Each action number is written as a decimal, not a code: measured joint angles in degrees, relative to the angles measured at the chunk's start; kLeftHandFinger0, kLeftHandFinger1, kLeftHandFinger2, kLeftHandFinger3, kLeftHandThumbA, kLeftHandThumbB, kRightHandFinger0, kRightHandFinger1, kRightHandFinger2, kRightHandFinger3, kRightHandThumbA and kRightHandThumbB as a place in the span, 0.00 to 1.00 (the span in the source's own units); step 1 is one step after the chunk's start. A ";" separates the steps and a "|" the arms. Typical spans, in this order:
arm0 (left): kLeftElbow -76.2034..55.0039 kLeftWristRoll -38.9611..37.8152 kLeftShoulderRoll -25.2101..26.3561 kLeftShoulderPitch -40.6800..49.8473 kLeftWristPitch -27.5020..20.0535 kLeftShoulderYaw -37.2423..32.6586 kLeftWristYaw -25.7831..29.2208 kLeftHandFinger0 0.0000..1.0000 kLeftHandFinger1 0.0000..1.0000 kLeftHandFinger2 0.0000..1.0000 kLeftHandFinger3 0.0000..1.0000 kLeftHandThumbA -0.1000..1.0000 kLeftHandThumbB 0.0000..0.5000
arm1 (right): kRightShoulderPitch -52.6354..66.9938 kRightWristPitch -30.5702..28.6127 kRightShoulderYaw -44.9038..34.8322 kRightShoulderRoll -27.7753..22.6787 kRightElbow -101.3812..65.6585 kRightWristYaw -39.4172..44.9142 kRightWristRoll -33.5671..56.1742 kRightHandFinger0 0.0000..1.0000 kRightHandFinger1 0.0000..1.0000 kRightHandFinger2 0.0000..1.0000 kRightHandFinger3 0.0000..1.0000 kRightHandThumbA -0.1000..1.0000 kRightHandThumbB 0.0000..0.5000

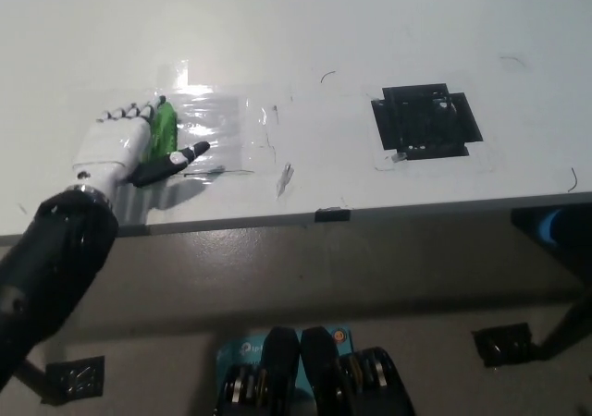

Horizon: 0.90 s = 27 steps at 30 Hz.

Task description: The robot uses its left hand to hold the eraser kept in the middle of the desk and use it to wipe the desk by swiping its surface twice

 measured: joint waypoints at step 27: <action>-0.49 24.24 3.87 -2.77 -0.22 -9.29 3.70 1.00 1.00 1.00 1.00 1.00 0.89 | -1.19 2.29 -0.10 -2.02 -2.98 -0.17 0.09 1.00 1.00 1.00 1.00 1.00 0.31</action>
